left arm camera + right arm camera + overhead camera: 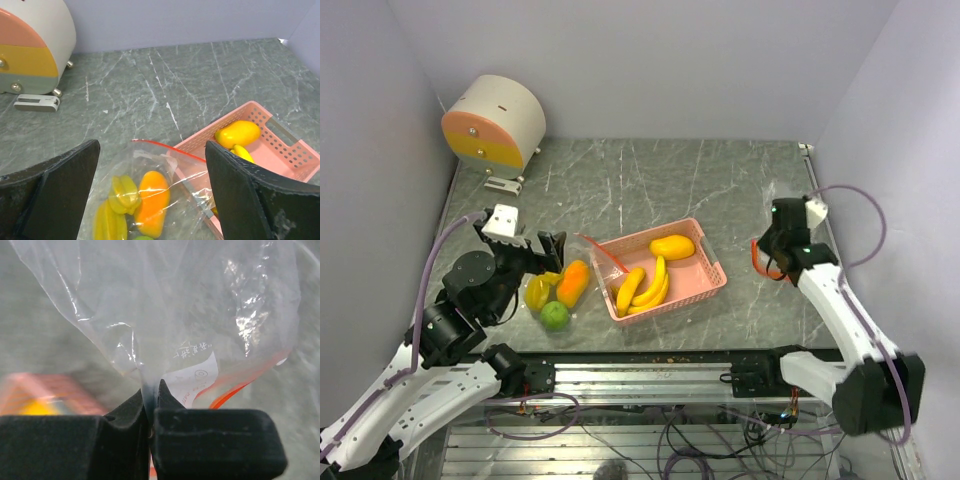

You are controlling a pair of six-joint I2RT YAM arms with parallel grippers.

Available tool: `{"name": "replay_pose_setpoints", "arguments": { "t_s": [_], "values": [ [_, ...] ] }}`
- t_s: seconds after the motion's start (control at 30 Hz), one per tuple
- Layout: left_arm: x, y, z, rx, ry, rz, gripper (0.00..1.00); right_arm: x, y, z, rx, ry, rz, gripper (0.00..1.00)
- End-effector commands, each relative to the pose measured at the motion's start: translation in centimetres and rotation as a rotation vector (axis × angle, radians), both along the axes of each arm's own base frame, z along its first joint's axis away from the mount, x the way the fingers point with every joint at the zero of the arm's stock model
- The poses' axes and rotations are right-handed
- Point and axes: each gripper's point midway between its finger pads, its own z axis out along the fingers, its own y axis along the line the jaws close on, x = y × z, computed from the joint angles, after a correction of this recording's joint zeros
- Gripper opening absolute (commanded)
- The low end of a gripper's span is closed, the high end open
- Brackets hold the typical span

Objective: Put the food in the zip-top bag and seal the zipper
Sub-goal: Pick up the zipper food storage bag at the center of the board.

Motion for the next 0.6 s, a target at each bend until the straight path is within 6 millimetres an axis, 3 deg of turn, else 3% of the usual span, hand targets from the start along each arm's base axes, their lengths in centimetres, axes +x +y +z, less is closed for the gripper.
{"name": "replay_pose_setpoints", "arguments": {
  "t_s": [0.0, 0.23, 0.43, 0.57],
  "values": [
    [-0.2, -1.3, 1.3, -0.047, -0.042, -0.066, 1.0, 4.0, 5.7, 12.2, 0.282, -0.418, 0.195, 0.0],
    [-0.6, -5.6, 2.3, -0.056, -0.15, -0.287, 1.0, 4.0, 16.6, 19.5, 0.796, -0.615, 0.588, 0.0],
    [0.2, -10.4, 3.6, 0.034, -0.26, -0.48, 1.0, 1.4, 26.2, 25.4, 0.914, -0.645, 0.875, 0.0],
    [0.8, -13.5, 3.2, 0.092, -0.291, -0.603, 0.99, -0.1, 29.8, 28.2, 1.046, -0.636, 0.985, 0.0]
  ]
}}
